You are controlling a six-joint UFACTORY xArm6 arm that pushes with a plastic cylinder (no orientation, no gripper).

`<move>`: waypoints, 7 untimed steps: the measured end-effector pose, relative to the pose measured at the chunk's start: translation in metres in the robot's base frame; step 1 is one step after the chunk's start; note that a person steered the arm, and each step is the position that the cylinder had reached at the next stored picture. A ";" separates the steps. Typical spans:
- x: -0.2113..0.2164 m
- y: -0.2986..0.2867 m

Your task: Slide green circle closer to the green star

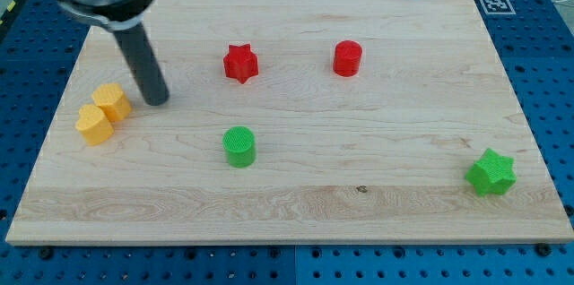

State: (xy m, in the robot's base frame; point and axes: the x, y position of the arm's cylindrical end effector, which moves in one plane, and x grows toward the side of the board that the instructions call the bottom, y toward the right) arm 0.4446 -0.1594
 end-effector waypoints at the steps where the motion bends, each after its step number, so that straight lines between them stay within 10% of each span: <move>1: 0.023 0.011; 7: 0.100 0.149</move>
State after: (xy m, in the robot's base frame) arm 0.5447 -0.0102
